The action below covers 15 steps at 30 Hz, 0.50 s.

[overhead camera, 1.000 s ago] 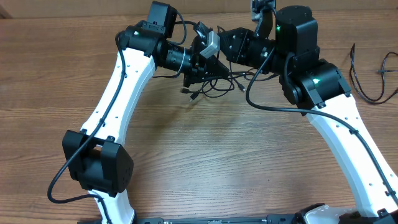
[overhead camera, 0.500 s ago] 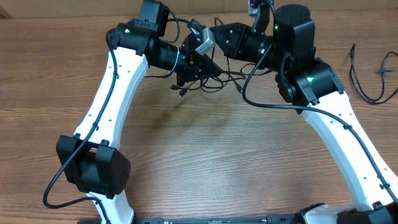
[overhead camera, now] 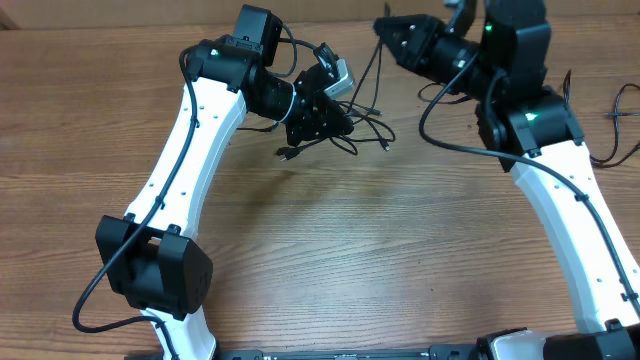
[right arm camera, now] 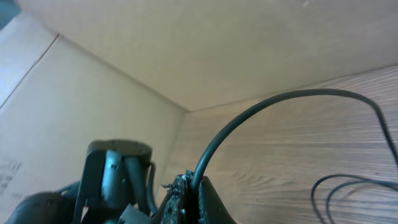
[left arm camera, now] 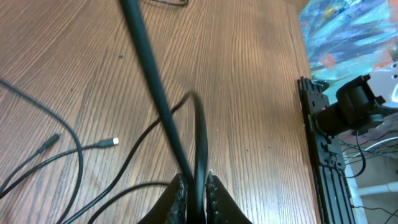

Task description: Untangle cables

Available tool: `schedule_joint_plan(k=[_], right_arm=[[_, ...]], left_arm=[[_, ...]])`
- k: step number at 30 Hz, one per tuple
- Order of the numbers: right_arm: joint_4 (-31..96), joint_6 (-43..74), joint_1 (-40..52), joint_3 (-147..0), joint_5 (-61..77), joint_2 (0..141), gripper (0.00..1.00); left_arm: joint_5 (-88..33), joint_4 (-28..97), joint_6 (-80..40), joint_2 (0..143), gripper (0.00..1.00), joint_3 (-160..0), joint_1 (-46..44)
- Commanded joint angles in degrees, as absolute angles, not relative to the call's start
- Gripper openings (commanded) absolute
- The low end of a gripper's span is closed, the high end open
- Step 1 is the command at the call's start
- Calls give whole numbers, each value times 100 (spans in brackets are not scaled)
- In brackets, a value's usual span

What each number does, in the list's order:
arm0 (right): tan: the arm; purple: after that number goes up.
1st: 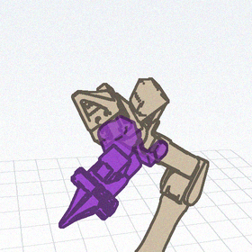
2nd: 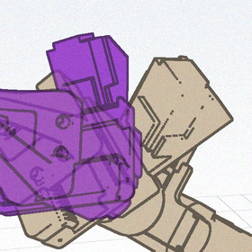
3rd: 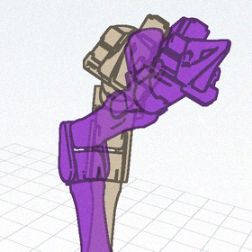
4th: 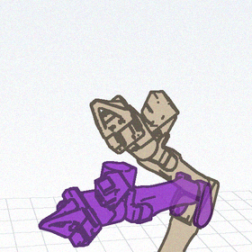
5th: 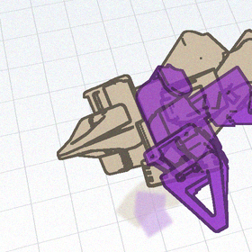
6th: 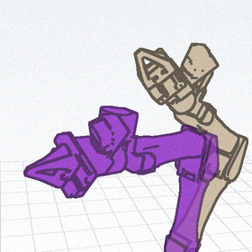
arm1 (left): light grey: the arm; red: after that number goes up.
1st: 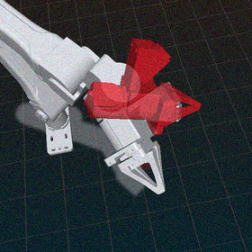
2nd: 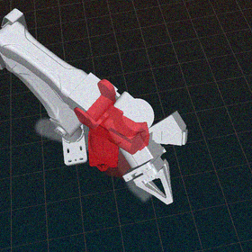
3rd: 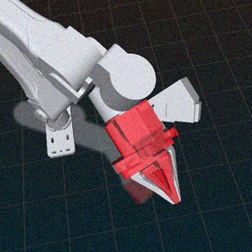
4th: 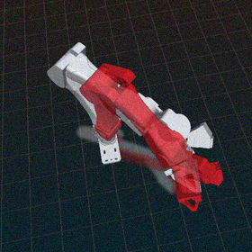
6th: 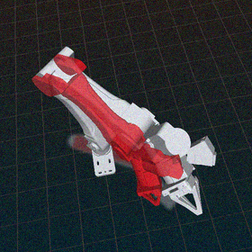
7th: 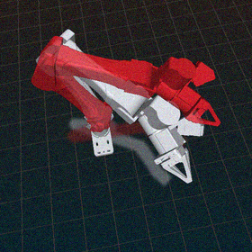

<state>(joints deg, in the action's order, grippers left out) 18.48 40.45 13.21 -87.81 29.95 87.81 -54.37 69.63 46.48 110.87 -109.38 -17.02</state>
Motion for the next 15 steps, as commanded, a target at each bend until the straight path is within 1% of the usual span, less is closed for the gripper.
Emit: schedule_joint_plan(k=[1, 7, 12, 13, 14, 15], right_arm=[[1835, 4049, 1079, -9008, 2943, 8595, 4], [2018, 4049, 681, -9008, 2950, 8595, 4], [2130, 4049, 591, -9006, 3013, 8595, 4], [2137, 4047, 591, -9006, 3127, 8595, 4], [2139, 4034, 591, -9006, 3173, 8595, 4], [2139, 4023, 591, -9006, 3216, 8595, 4]], left_arm=[[-5336, 6997, 4622, 11190, 15, -10881, -1728], [-5183, 7050, 4619, 11190, 14, -10881, -1728], [-5142, 7048, 4619, 11190, 15, -10879, -1728], [-5144, 7043, 4619, 11190, 35, -10879, -1730], [-5146, 7039, 4622, 11190, 45, -10881, -1741], [-5148, 7024, 4619, 11190, 47, -10881, -1743]])
